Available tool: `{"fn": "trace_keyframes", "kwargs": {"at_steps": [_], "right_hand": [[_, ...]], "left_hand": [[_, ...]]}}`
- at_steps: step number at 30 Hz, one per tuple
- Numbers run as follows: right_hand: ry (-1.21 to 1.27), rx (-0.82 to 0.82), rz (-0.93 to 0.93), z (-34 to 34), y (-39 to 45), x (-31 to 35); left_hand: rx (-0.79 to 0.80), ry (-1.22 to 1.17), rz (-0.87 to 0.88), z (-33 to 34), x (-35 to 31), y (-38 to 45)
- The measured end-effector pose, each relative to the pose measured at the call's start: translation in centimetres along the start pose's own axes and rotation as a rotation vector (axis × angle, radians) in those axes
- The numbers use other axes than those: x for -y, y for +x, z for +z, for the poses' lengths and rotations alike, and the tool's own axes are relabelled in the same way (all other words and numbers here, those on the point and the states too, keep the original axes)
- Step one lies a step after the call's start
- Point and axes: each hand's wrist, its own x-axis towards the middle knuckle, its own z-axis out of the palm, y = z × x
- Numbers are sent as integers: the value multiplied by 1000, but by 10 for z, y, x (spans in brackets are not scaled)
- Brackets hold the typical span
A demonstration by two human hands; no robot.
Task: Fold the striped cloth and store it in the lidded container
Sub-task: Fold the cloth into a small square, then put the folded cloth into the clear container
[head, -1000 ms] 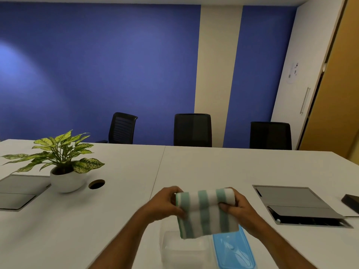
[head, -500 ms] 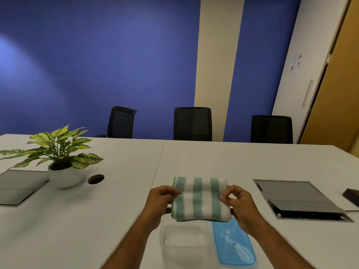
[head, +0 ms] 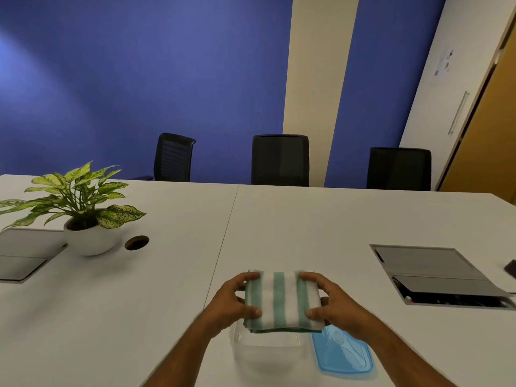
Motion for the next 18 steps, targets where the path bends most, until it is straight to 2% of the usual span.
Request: {"fn": "trace_keyframes", "kwargs": {"at_steps": [7,14,18], "right_hand": [[-171,35,117,12,35,-30],[-339,-10,152,30,74,-60],[-457,0,175,38,92,-73]], "left_hand": [[21,103,-139,-1,35,26],[-20,229,-260,1,61,55],[9,338,-334,4,69,70]]}}
